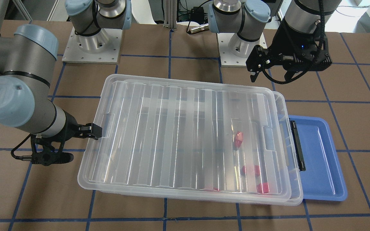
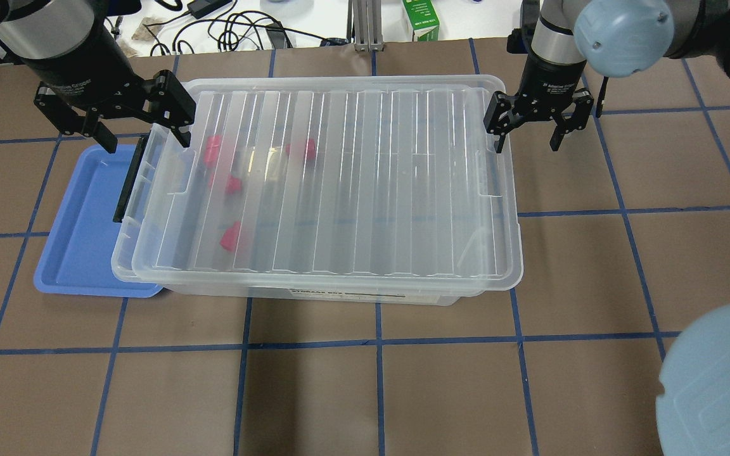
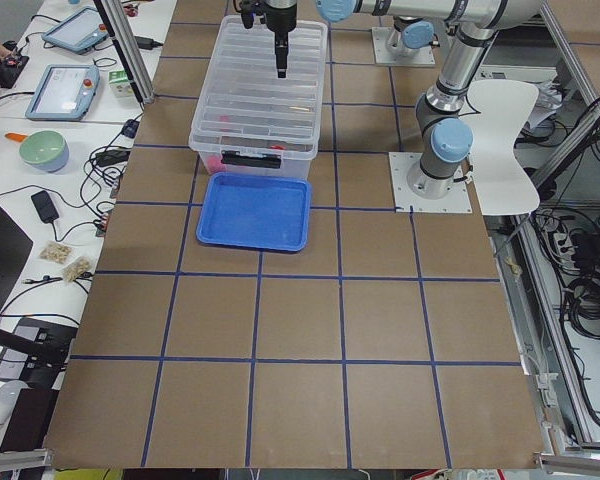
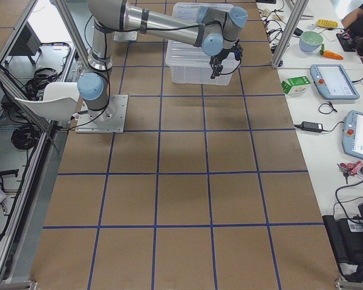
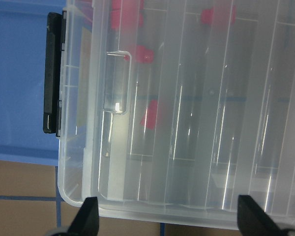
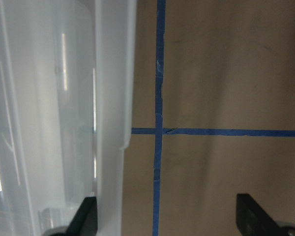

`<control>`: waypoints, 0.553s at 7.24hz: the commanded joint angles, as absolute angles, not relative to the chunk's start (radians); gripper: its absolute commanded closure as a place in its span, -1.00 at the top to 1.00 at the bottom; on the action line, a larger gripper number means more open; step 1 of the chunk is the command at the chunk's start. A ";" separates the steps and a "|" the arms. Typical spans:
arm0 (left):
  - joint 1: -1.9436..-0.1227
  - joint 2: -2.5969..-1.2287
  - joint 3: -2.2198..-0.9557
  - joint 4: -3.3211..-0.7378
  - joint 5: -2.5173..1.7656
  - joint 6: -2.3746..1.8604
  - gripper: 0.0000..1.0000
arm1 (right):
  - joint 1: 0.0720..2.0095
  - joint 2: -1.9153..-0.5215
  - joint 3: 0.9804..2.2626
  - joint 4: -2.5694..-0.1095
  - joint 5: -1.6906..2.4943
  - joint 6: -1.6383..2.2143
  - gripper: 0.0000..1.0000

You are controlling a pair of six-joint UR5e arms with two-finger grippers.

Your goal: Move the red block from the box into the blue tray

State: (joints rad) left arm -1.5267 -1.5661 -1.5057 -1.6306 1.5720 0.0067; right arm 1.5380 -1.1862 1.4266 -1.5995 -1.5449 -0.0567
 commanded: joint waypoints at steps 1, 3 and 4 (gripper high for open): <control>-1.526 -1.566 -1.505 -1.631 1.571 0.006 1.00 | 1.534 -1.187 1.424 -1.597 -1.558 -0.058 1.00; -1.526 -1.566 -1.506 -1.631 1.572 0.006 1.00 | 1.522 -1.186 1.431 -1.600 -1.589 -0.125 1.00; -1.526 -1.566 -1.505 -1.631 1.571 0.006 1.00 | 1.496 -1.187 1.431 -1.595 -1.592 -0.142 1.00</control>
